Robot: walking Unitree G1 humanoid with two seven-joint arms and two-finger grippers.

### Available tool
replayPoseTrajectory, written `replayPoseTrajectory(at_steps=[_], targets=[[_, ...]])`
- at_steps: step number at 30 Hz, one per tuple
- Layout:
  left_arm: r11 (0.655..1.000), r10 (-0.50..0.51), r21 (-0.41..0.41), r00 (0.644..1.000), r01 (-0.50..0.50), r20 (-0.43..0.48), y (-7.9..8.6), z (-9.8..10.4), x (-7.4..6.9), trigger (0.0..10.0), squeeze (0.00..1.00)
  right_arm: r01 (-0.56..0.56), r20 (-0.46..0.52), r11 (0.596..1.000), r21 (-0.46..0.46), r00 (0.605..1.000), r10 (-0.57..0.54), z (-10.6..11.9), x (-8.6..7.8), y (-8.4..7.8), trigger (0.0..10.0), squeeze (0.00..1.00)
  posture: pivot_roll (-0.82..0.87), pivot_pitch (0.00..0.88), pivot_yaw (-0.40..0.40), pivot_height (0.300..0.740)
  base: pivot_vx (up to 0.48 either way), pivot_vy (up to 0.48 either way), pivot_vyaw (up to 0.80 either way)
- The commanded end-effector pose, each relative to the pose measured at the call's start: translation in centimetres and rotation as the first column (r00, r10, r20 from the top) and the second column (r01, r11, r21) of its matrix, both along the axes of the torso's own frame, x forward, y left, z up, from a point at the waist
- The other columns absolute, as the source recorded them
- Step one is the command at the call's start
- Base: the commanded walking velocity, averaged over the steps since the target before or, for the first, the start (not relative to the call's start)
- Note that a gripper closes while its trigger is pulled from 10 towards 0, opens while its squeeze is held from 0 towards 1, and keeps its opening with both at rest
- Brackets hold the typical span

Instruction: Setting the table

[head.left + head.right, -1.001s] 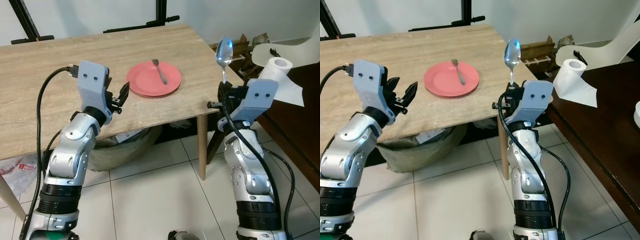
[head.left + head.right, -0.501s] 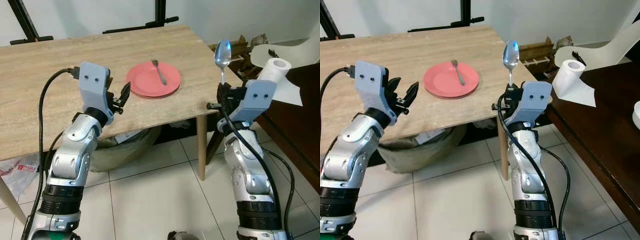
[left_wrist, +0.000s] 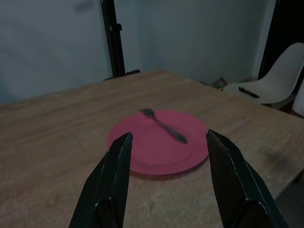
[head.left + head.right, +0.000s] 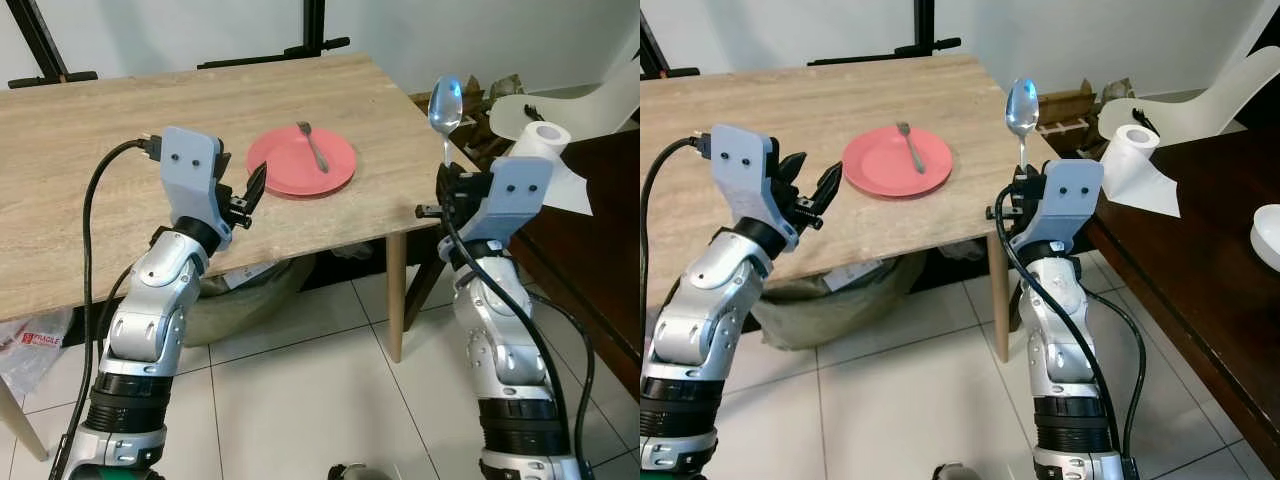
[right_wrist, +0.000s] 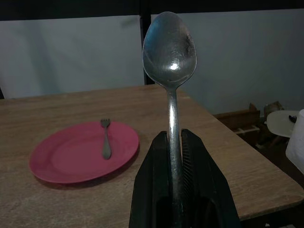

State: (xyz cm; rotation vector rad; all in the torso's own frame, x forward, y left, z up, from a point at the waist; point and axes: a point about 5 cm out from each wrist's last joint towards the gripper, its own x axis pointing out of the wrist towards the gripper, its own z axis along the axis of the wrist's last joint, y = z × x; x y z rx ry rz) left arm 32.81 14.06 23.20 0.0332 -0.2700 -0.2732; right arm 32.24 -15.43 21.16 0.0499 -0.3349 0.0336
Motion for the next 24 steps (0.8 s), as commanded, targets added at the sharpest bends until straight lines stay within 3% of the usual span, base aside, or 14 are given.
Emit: replayPoseTrajectory(at_steps=[1, 14, 24], targets=[[1.0, 0.002, -0.002, 1.0, -0.002, 0.005, 0.08, 0.07, 0.11, 10.0, 0.0, 0.0, 0.013, 1.0, 0.012, 1.0, 0.0, 0.19, 0.14, 0.13, 10.0, 0.0, -0.13, 0.0, 0.047, 0.74, 0.0, 0.0, 0.0], [1.0, 0.021, 0.008, 1.0, -0.022, 0.014, 0.27, 0.01, 0.23, 10.0, 0.0, -0.006, 0.008, 1.0, 0.022, 1.0, 0.005, 0.08, 0.17, 0.15, 10.0, 0.0, -0.12, 0.0, 0.049, 0.74, 0.021, 0.0, 0.0], [1.0, 0.003, 0.024, 1.0, -0.003, 0.016, -0.33, 0.14, 0.55, 10.0, 0.0, -0.002, 0.003, 0.999, 0.052, 1.0, 0.002, 0.02, -0.03, 0.02, 10.0, 0.0, -0.13, 0.0, 0.06, 0.74, 0.48, 0.0, -0.8]])
